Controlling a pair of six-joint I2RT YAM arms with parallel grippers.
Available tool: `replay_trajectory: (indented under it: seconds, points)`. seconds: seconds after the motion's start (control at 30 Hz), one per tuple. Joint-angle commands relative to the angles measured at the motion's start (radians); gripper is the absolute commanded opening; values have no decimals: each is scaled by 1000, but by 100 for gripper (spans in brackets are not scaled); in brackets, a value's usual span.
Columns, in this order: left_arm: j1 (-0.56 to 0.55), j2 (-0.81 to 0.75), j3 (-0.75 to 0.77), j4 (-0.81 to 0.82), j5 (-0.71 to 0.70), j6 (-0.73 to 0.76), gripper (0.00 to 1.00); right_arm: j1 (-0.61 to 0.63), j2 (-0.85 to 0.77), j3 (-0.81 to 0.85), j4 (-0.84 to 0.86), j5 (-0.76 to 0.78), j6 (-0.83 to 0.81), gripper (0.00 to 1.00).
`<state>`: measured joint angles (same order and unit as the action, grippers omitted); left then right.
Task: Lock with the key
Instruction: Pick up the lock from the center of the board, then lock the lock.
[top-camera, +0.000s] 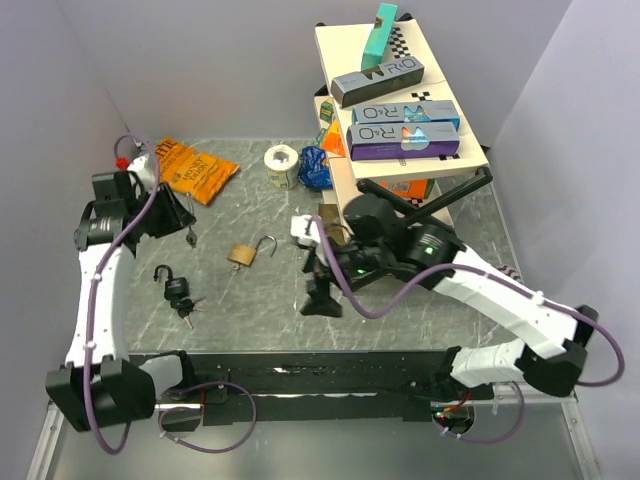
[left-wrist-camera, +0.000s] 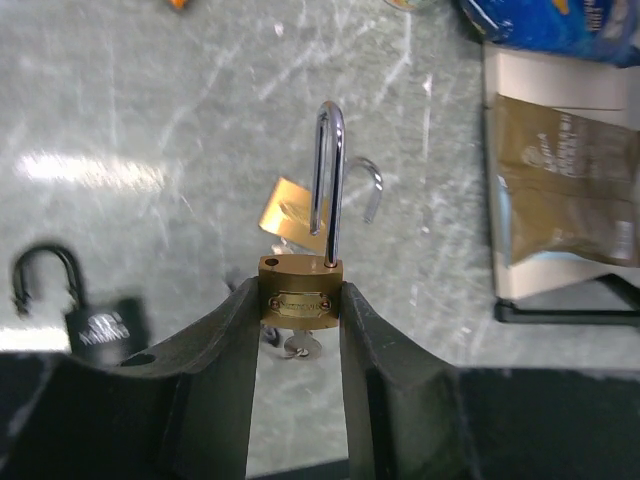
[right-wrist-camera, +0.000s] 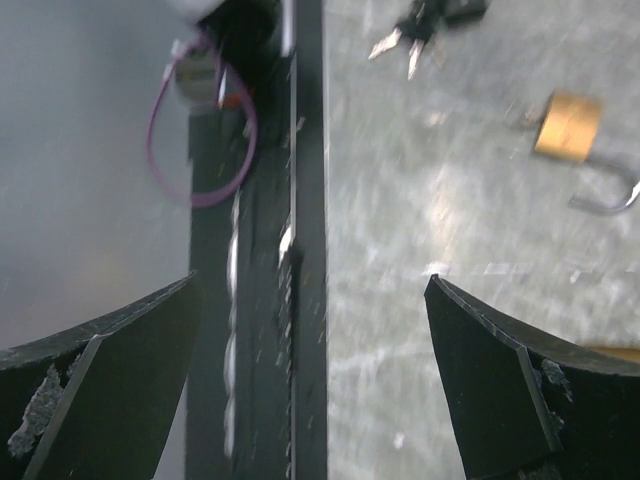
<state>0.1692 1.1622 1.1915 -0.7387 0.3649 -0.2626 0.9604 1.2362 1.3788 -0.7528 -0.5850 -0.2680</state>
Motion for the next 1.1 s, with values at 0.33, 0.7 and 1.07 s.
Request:
replay_trajectory:
  seconds: [0.33, 0.7, 1.07]
  points:
    - [27, -335, -219, 149, 313, -574, 1, 66, 296, 201, 512, 351, 408, 100]
    - [105, -340, -245, 193, 397, -701, 1, 97, 471, 335, 607, 582, 460, 100]
    - [167, -315, -280, 277, 462, -813, 1, 112, 509, 172, 1027, 619, 423, 100]
